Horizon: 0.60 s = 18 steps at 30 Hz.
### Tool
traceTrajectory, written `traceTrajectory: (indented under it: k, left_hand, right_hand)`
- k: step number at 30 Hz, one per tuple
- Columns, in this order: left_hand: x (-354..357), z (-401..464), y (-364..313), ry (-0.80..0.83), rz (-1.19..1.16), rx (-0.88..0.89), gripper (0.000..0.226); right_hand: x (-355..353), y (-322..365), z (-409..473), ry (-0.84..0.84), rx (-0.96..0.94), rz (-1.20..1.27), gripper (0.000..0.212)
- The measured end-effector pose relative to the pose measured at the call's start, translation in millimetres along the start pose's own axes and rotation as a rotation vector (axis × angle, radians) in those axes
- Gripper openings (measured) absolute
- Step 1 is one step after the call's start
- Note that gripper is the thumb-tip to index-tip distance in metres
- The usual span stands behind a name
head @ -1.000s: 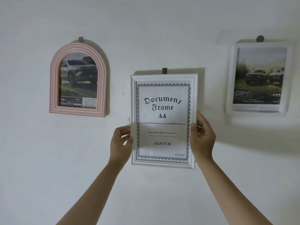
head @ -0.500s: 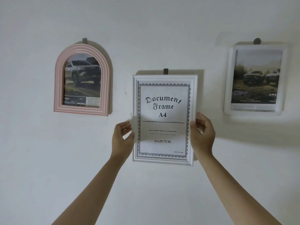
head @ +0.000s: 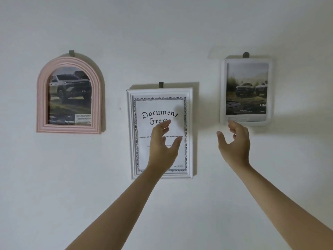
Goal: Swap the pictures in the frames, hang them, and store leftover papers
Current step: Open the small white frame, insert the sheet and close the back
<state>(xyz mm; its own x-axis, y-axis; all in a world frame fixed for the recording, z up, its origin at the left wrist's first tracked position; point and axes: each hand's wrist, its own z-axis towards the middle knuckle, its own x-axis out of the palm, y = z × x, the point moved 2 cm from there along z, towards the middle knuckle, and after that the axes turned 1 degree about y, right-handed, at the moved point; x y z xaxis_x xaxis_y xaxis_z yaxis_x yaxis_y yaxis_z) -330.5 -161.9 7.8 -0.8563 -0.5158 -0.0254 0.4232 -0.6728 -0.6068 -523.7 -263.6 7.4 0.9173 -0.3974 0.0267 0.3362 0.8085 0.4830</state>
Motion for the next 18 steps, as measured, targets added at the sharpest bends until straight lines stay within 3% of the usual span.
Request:
traceTrajectory:
  k: [7, 14, 18]
  left_hand:
    - [103, 10, -11, 0.139, 0.081, 0.134, 0.059]
    - [159, 45, 6, 0.117, 0.267, 0.195, 0.073]
    - [172, 60, 12, 0.045, 0.359, 0.237, 0.081]
  right_hand:
    - [-61, -44, 37, -0.09, 0.015, -0.178, 0.058]
    - [-79, -95, 78, 0.089, 0.147, -0.342, 0.107]
    - [-75, -112, 96, 0.119, 0.06, -0.263, 0.107]
